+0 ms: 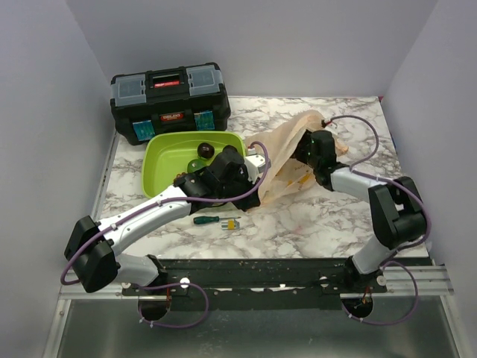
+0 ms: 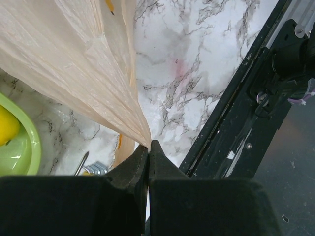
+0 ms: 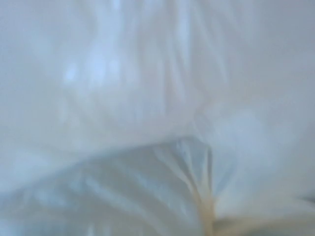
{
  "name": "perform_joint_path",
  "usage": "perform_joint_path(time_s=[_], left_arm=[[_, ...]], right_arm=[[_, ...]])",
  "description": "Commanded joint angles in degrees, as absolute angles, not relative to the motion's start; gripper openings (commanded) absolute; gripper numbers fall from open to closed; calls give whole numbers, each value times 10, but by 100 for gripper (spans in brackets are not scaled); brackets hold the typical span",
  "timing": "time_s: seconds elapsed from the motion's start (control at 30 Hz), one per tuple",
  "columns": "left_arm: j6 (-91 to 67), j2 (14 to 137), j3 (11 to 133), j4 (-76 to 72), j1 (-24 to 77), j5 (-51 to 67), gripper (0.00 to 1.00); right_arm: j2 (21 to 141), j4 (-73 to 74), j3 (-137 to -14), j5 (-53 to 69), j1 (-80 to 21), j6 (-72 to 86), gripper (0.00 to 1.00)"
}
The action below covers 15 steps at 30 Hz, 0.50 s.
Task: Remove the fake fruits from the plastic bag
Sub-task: Take out the fake fruit from the plastic bag.
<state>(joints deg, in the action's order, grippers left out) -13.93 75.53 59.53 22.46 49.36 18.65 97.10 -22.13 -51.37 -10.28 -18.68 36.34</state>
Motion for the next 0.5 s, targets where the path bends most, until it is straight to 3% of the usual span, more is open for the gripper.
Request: perform_joint_path(time_s=[0.0, 0.47], left_arm=[[-134, 742, 601, 227, 496, 168, 0], [-136, 755, 606, 230, 496, 153, 0]], right_arm=[[887, -153, -436, -19, -187, 384, 12], [676, -23, -357, 178, -190, 357, 12]])
